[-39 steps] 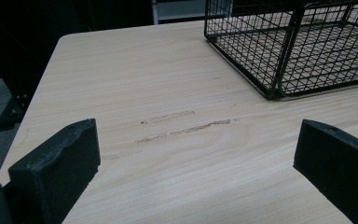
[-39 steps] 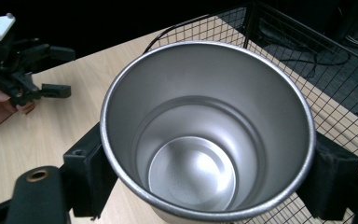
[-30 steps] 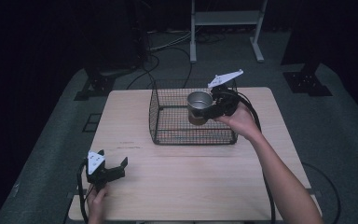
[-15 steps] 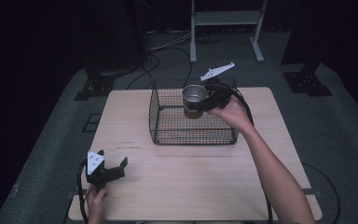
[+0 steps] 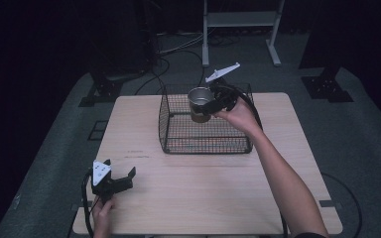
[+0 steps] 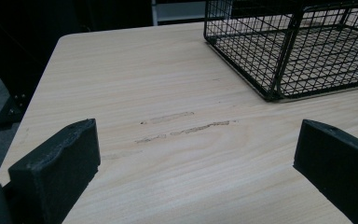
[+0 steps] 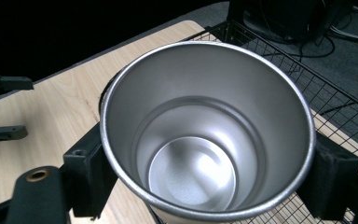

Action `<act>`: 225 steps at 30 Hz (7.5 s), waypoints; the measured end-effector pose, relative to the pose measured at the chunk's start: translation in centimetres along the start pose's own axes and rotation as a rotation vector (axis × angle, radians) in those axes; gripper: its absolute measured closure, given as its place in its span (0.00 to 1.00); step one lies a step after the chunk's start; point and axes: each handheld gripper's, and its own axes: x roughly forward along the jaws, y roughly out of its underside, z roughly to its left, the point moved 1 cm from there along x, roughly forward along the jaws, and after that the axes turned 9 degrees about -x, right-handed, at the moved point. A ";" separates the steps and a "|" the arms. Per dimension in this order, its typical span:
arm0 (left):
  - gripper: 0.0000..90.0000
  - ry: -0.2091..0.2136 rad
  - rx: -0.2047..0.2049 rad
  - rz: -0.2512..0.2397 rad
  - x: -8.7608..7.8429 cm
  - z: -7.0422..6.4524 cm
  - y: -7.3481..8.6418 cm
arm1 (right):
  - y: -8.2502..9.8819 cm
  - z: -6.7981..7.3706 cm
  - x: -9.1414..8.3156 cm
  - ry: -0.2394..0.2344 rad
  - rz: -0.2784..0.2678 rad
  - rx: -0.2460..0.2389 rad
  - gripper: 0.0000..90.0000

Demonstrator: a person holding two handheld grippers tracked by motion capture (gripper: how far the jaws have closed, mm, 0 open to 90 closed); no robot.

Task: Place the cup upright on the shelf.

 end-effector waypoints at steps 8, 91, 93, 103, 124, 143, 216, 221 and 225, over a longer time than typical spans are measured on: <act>0.00 0.001 0.000 0.000 0.0 0.1 0.0 | -0.4 -0.7 1.2 0.011 0.019 0.014 0.20; 0.00 0.010 -0.004 -0.003 -0.1 0.2 0.0 | 6.3 -4.6 10.3 0.077 0.224 0.158 0.20; 0.00 0.010 -0.004 -0.004 -0.1 0.2 0.0 | 6.3 -4.5 10.5 0.081 0.231 0.154 0.20; 0.00 0.011 -0.007 -0.005 -0.1 0.2 0.0 | 6.4 -4.4 11.1 0.061 0.247 0.151 0.20; 0.00 0.014 -0.010 -0.009 -0.1 0.2 0.0 | 6.7 -3.6 12.1 0.067 0.316 0.097 0.19; 0.00 0.015 -0.006 -0.008 -0.1 0.2 0.0 | 6.9 -3.4 11.4 0.063 0.346 0.055 0.14; 0.00 0.007 0.011 0.002 0.0 0.0 0.0 | 8.9 -0.8 -1.0 0.018 0.029 0.075 0.15; 0.00 0.007 0.011 0.003 0.0 -0.1 0.0 | 9.7 -0.4 -2.2 -0.001 0.003 0.095 0.15; 0.00 0.005 0.013 0.004 0.0 -0.1 0.0 | 10.3 0.1 -3.1 -0.011 -0.012 0.097 0.16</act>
